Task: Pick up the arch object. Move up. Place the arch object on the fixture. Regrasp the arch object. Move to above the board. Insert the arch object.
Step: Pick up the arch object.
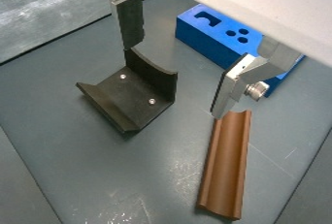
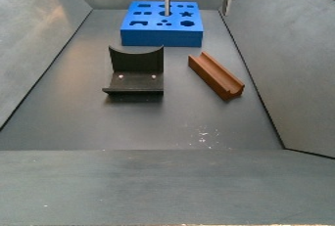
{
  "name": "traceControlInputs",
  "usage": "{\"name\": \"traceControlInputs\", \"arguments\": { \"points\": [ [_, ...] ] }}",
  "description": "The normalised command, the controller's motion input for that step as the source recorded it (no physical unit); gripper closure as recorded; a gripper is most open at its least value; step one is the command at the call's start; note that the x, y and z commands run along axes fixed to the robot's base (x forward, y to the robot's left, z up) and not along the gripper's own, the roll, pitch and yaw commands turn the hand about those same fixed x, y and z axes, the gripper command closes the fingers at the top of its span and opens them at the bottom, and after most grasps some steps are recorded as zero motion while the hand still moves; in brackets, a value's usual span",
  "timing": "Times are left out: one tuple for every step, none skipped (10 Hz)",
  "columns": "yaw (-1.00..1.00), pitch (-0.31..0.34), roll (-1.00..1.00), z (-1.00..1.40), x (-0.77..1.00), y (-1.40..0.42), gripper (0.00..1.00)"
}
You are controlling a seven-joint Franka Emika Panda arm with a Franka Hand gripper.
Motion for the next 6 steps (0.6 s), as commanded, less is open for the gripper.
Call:
{"name": "traceControlInputs", "arguments": {
  "points": [
    [0.00,0.000,-0.04,-0.01,0.00,-0.05,0.00],
    [-0.06,-0.047,-0.01,-0.28,-0.73,-0.18,0.00],
    [0.36,-0.130,0.00,-0.48,-0.62,-0.29,0.00],
    [0.69,-0.097,0.02,-0.49,-0.33,-0.33,0.00],
    [0.85,-0.083,0.00,-0.48,-0.14,-0.23,0.00],
    [0.98,-0.060,0.00,-0.50,-0.04,-0.14,0.00]
  ]
}}
